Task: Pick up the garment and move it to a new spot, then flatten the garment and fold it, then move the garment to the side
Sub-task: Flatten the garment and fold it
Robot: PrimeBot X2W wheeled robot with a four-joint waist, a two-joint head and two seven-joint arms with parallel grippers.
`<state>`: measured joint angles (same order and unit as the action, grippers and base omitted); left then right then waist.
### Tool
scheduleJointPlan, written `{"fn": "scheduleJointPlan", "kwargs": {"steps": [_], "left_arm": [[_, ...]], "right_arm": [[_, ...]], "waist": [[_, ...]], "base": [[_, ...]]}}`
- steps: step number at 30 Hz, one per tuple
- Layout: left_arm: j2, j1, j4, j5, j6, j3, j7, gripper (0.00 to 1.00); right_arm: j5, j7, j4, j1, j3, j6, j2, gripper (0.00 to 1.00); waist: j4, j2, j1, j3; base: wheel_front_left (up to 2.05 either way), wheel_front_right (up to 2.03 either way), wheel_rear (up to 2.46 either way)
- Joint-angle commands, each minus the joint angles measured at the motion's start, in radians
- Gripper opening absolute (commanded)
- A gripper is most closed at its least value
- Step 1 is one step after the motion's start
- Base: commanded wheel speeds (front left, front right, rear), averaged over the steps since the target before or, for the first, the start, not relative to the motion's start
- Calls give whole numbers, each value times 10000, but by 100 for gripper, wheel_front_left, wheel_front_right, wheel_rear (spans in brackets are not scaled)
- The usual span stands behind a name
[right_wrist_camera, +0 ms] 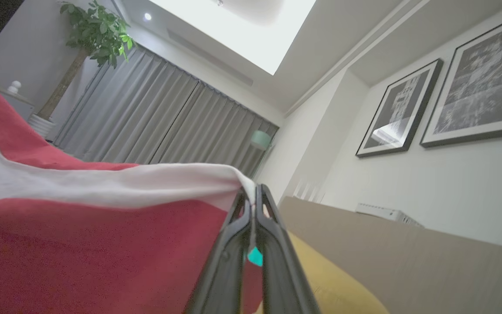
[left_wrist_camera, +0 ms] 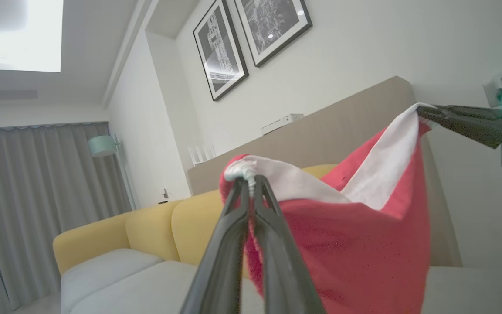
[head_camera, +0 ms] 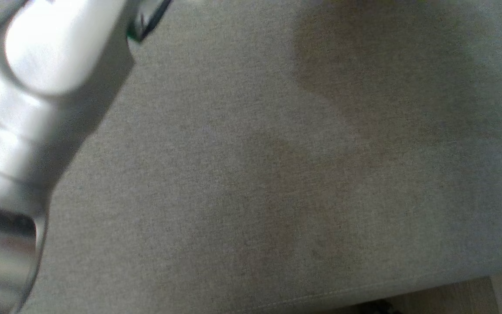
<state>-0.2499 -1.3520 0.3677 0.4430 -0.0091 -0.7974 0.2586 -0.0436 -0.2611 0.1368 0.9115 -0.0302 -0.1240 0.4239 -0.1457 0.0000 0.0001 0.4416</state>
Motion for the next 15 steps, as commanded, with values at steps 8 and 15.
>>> {"fn": "scheduleJointPlan", "kwargs": {"steps": [8, 15], "left_arm": [[-1142, 4752, -1894, -1464, 277, 18, 30, 0], [-1761, 8833, -2571, -1381, 238, -1008, 31, 0]], "right_arm": [[196, -7, -1877, -4776, -2, -67, -575, 0], [769, -7, -3095, -8880, -484, -67, -1072, 0]], "waist": [[398, 0, -1, 150], [512, 0, -1, -581]], "base": [[0, 0, 0], [0, 0, 0]]}}
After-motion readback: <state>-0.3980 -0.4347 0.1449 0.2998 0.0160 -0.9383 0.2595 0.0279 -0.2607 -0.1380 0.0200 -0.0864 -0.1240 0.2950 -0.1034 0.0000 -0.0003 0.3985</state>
